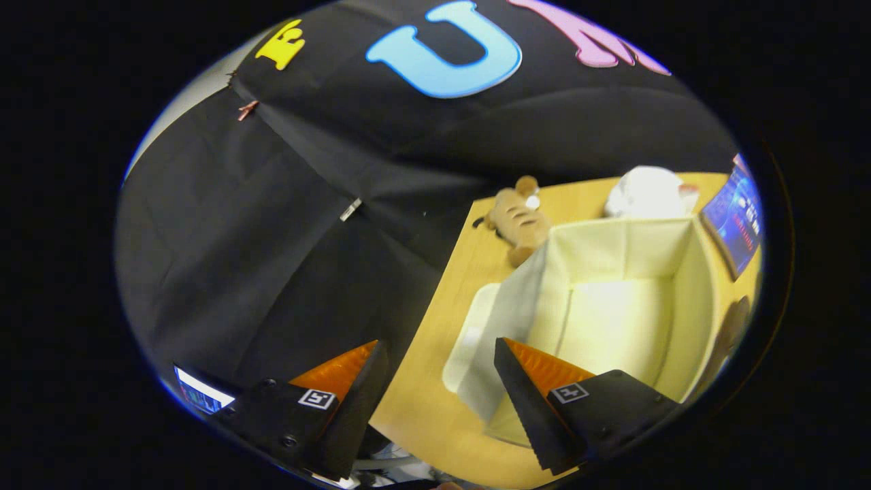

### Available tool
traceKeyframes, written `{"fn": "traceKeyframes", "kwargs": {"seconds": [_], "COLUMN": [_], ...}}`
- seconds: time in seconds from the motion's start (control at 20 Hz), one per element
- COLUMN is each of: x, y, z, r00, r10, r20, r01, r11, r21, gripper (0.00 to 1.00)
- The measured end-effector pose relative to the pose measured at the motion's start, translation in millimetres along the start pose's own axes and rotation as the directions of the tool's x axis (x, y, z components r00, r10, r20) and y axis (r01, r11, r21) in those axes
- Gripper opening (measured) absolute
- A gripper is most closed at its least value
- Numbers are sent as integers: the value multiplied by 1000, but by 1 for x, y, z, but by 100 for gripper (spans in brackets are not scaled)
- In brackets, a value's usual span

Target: Open the storage box then place both shoes into the box .Put the left shoe in first, then the right shoe, with the right side of both shoes facing outward in a uniform manner.

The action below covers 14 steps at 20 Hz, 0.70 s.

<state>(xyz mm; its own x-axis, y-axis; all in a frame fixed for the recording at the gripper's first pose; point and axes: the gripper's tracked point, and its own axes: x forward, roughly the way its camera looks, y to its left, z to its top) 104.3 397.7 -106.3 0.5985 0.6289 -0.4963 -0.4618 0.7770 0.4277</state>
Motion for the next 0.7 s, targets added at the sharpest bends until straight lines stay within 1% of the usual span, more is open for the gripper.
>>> {"fn": "traceKeyframes", "kwargs": {"seconds": [0.15, 0.25, 0.4, 0.55, 0.7], "x": [-61, -100, -150, -187, -208], "y": [-42, -76, -128, -179, -227], "z": [29, 47, 57, 51, 33], "r00": [990, 973, 941, 916, 900], "r10": [-68, -132, -220, -293, -359], "r20": [122, 192, 258, 275, 248], "r01": [70, 140, 241, 326, 395], "r11": [997, 990, 969, 942, 912], "r21": [-14, -33, -55, -83, -111], "gripper": [98, 98, 98, 98, 98]}}
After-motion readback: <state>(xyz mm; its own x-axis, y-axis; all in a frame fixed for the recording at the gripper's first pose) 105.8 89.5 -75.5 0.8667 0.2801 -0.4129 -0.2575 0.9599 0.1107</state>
